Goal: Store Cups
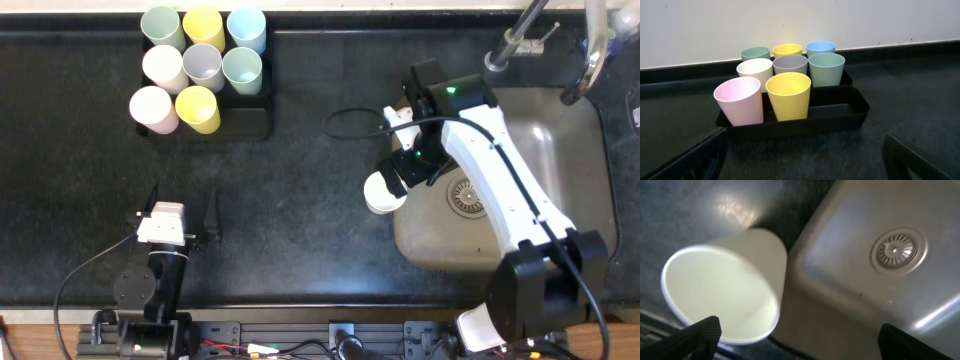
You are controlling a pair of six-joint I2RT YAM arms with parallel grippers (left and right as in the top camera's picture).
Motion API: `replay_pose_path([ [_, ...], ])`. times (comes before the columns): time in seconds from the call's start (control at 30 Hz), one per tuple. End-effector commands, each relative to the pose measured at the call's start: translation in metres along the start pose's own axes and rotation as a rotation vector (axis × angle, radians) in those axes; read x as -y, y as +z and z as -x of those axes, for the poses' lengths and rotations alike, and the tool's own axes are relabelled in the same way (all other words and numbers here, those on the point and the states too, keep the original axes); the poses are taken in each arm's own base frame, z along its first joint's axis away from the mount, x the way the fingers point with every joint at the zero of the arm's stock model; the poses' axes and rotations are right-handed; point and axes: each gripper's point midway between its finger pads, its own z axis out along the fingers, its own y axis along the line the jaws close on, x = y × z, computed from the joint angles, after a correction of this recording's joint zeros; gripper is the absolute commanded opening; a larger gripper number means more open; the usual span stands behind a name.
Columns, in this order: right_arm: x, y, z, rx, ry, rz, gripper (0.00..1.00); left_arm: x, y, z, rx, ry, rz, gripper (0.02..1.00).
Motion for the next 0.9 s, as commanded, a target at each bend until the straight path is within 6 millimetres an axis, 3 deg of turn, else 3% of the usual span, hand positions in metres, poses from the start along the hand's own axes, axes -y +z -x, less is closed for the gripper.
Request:
replay_pose_path([
  [0.03, 0.012, 0.006, 0.006, -0.011, -0.032, -0.052, 0.996, 0.000, -0.001, 0.001, 0.006, 0.019, 0.002, 0.998],
  [0.5, 0.016, 0.028, 0.022, -0.018, -0.057, -0.043, 0.998, 0.000, -0.001, 0.001, 0.006, 0.019, 0.002, 0.998],
  [0.53, 0.015, 0.029, 0.022, -0.017, -0.057, -0.040, 0.950, 0.000, -0.001, 0.001, 0.006, 0.019, 0.002, 0.998],
  [0.57, 0.013, 0.029, 0.022, -0.015, -0.058, -0.029, 0.573, 0.000, -0.001, 0.001, 0.006, 0.019, 0.002, 0.998],
  [0.6, 0.011, 0.029, 0.022, -0.013, -0.057, -0.015, 0.073, 0.000, -0.001, 0.001, 0.006, 0.019, 0.002, 0.998],
  [0.77, -0.007, 0.027, 0.024, -0.004, -0.065, 0.050, 0.042, 0.000, -0.001, 0.001, 0.006, 0.019, 0.002, 0.998],
  [0.9, -0.019, 0.009, 0.029, 0.038, -0.070, 0.041, 0.045, 0.000, -0.001, 0.001, 0.006, 0.019, 0.002, 0.998],
])
